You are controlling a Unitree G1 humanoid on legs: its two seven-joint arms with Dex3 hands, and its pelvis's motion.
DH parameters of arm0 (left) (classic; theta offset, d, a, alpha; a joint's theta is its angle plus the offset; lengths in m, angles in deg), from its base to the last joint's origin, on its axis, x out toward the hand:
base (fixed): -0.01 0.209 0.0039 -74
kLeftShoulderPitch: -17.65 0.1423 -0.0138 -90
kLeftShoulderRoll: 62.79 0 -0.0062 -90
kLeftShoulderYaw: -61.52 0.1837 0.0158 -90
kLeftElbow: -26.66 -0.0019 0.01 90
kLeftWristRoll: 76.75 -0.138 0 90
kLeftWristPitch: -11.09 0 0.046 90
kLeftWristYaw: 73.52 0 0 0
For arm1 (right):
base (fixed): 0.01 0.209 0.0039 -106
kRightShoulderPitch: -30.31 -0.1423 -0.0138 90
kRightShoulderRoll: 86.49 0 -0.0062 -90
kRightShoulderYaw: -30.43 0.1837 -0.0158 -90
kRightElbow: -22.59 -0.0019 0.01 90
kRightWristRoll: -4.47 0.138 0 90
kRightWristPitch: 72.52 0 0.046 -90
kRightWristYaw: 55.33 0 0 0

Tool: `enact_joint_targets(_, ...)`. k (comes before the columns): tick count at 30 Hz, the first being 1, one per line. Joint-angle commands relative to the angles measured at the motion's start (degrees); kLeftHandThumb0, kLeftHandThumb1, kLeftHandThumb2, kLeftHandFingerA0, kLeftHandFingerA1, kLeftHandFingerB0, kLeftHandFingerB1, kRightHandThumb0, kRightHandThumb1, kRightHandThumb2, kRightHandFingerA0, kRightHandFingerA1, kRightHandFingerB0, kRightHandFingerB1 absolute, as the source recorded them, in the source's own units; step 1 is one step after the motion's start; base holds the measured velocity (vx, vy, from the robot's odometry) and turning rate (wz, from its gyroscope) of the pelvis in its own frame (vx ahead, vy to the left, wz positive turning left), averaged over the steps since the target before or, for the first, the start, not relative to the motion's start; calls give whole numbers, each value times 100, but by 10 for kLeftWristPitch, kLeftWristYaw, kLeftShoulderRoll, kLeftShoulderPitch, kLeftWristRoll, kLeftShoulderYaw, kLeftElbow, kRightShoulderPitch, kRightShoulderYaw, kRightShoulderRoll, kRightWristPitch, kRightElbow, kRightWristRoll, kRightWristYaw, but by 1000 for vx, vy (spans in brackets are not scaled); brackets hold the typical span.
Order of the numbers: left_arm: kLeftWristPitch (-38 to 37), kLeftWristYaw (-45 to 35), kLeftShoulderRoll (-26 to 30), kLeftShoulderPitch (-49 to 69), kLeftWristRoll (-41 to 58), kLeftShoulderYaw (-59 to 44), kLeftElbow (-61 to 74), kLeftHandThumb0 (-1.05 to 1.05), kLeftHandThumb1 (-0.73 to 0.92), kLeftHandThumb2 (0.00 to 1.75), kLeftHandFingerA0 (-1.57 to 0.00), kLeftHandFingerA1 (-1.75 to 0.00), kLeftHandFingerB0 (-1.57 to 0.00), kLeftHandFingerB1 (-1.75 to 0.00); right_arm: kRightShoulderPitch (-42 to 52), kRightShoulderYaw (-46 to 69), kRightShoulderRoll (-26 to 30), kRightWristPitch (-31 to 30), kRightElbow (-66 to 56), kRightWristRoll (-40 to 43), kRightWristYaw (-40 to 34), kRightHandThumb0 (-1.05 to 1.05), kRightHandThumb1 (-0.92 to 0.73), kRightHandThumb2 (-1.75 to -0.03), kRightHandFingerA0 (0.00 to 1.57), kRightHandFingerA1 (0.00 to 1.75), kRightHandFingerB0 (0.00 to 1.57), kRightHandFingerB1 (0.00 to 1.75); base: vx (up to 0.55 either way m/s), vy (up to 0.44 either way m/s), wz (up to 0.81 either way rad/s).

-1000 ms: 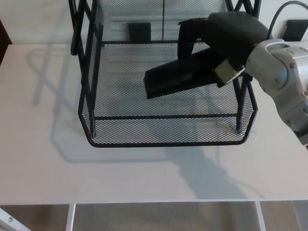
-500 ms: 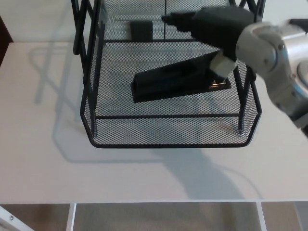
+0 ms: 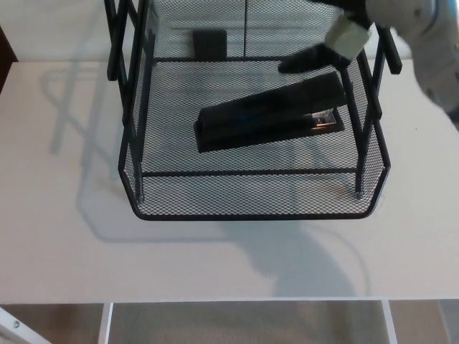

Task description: The robot walks towards a desk on which a file tray is kept in the middle and a stapler is kept to its right. The robot lifts the stapler using its right hand and places it on the file tray.

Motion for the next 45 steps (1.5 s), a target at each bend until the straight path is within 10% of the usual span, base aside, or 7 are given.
enact_joint_targets(1, 5, -7, 11, 3, 12, -12, -2, -102, 79, 105, -46, -99, -8, -76, -107, 101, 54, -28, -47, 57, 59, -101, -71, -107, 0, 20, 0, 10, 0, 0, 0)
enact_joint_targets(9, -4, 1, 16, 7, 0, -4, -5, -105, 82, 104, -46, -95, -10, -76, -77, 255, 173, -23, -157, 141, 105, -105, -79, -109, 0, 7, 0, 0, 0, 0, 0)
enact_joint_targets(10, -2, 5, 15, 7, 0, -3, -3, -103, 82, 104, -50, -99, -11, -77, -63, 317, 207, -46, -181, 165, 112, -84, -81, -77, 0, 5, 0, 12, 0, 0, 0)
enact_joint_targets(12, -2, 5, 16, 10, 0, -4, -4, -103, 82, 104, -50, -99, -11, -77, -51, 345, 234, -26, -175, 177, 112, -81, -89, -67, 0, 8, 0, 13, 0, 0, 0)
enact_joint_targets(45, -5, 8, 0, 13, 1, -4, -6, -103, 82, 104, -50, -99, -11, -77, -51, 314, 279, -33, -180, 236, 92, -81, -89, -67, 0, 8, 0, 13, 0, 0, 0)
